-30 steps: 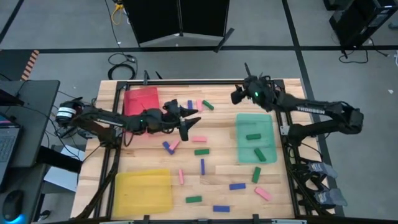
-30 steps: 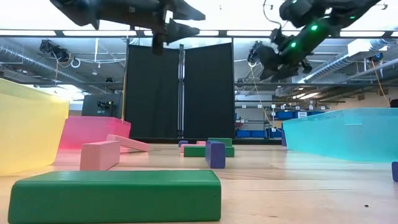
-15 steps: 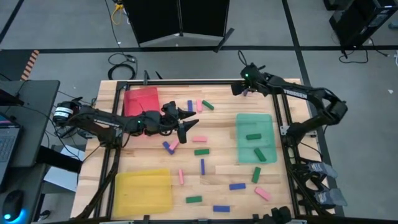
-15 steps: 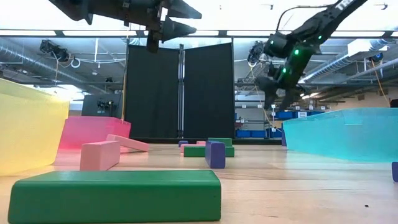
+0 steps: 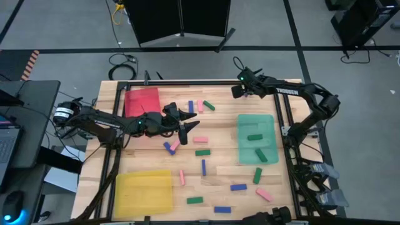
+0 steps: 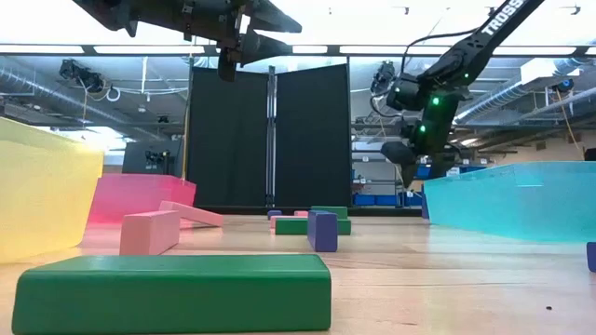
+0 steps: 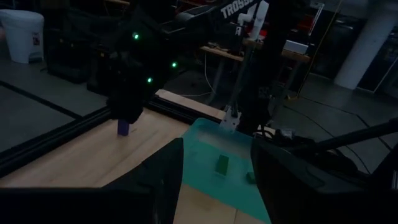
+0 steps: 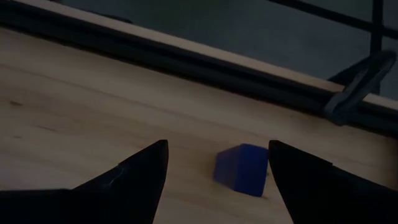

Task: Sort blocks
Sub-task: Put the blue block into the yellow bin

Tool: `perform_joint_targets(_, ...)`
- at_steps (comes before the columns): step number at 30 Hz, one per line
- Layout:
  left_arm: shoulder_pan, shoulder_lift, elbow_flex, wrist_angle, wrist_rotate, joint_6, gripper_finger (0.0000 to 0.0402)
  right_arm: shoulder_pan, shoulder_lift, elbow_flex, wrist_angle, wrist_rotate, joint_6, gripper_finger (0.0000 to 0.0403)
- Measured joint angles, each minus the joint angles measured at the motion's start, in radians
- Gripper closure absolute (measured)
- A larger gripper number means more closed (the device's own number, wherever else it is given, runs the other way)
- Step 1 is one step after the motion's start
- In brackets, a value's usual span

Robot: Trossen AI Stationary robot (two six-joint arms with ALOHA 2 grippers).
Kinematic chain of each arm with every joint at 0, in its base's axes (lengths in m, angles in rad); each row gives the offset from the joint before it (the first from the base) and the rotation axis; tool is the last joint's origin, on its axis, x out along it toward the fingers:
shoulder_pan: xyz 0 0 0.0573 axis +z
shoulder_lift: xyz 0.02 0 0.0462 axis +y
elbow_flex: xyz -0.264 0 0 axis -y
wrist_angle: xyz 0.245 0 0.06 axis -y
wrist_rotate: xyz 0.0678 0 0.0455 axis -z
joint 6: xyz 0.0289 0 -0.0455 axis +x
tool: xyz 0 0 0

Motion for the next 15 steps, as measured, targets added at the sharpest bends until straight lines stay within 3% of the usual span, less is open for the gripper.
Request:
perform_joint_targets(9, 0.000, 0.000, 0.000, -0.041, 0.000, -0.008, 0.0206, -0.018, 0.026, -0.011, -0.016, 0.020, 0.027, 0.0133)
perform_joint_targets(15, 0.000, 0.000, 0.000, -0.044, 0.000, -0.015, 0.0206, -0.021, 0.026, -0.026, -0.019, 0.015, 0.034, 0.0185)
